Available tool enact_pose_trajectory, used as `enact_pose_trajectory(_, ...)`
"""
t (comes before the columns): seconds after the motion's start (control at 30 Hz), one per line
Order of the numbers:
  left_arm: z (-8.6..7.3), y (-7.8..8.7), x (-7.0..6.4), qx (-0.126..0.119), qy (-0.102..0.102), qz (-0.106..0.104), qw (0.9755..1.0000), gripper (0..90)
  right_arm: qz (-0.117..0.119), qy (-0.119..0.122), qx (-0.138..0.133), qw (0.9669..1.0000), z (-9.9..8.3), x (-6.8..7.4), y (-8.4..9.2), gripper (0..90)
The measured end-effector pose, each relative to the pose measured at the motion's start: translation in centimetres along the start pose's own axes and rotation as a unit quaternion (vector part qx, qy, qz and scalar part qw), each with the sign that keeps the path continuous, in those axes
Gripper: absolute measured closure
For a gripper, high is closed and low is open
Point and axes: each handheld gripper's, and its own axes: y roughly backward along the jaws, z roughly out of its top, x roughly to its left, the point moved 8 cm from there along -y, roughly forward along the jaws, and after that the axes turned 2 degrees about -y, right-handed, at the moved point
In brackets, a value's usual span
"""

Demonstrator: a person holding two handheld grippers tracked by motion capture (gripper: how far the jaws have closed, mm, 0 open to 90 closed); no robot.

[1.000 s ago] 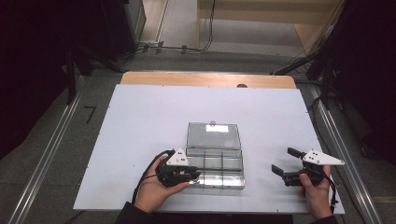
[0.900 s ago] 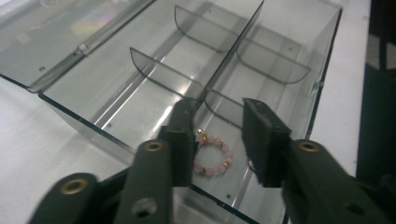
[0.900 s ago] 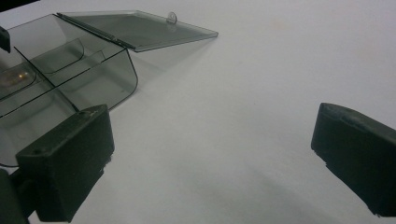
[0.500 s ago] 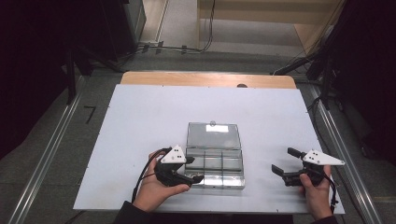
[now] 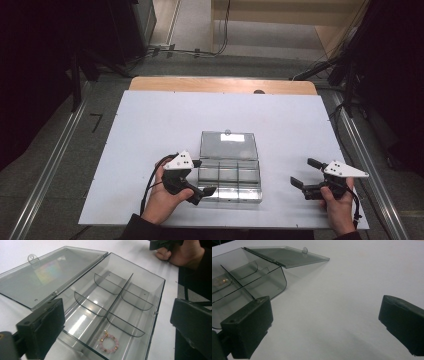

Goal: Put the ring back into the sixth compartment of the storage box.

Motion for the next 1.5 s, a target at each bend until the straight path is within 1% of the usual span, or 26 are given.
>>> enact_pose_trajectory(0.07, 0.1, 0.1, 0.1, -0.001, -0.001, -0.002, 1.0, 0.0, 0.0, 0.0, -0.001, 1.0, 0.0, 0.0, 0.0, 0.0)
enact_pose_trajectory(0.17, 0.4, 0.3, 0.2, -0.008, 0.004, -0.005, 0.9999, 0.0, -0.001, 0.0, -0.001, 1.0, 0.0, 0.0, 0.0, 0.0)
enact_pose_trajectory(0.37, 0.8, 0.5, 0.8, -0.012, 0.006, 0.005, 0.9999, 0.0, -0.001, 0.001, -0.002, 1.0, 0.0, 0.0, 0.0, 0.0)
enact_pose_trajectory(0.53, 1.3, 0.6, 1.2, -0.017, 0.008, 0.009, 0.9998, 0.0, 0.0, 0.001, -0.001, 1.0, 0.0, 0.1, 0.0, 0.0)
enact_pose_trajectory(0.73, 2.0, 0.8, 2.1, -0.029, 0.013, 0.015, 0.9994, 0.0, 0.002, 0.001, -0.002, 1.0, 0.0, 0.1, 0.0, 0.0)
enact_pose_trajectory(0.8, 2.3, 0.8, 2.4, -0.028, 0.012, 0.019, 0.9993, 0.0, 0.002, 0.003, -0.004, 1.0, 0.0, 0.1, 0.1, 0.0)
enact_pose_trajectory(1.0, 3.1, 0.6, 3.1, -0.032, 0.014, 0.025, 0.9991, 0.0, 0.006, 0.003, -0.004, 1.0, 0.0, 0.3, 0.2, 0.0)
enact_pose_trajectory(1.03, 3.3, 0.5, 3.2, -0.033, 0.014, 0.022, 0.9991, 0.0, 0.007, 0.003, -0.004, 1.0, 0.0, 0.3, 0.2, 0.0)
enact_pose_trajectory(1.23, 3.8, 0.1, 4.0, -0.043, 0.026, 0.02, 0.9985, 0.0, 0.013, 0.002, -0.008, 0.9999, 0.1, 0.3, 0.3, 0.0)
enact_pose_trajectory(1.5, 4.1, -0.6, 4.9, -0.039, 0.032, 0.026, 0.9984, 0.0, 0.013, 0.001, -0.006, 0.9999, 0.1, 0.3, 0.3, 0.0)
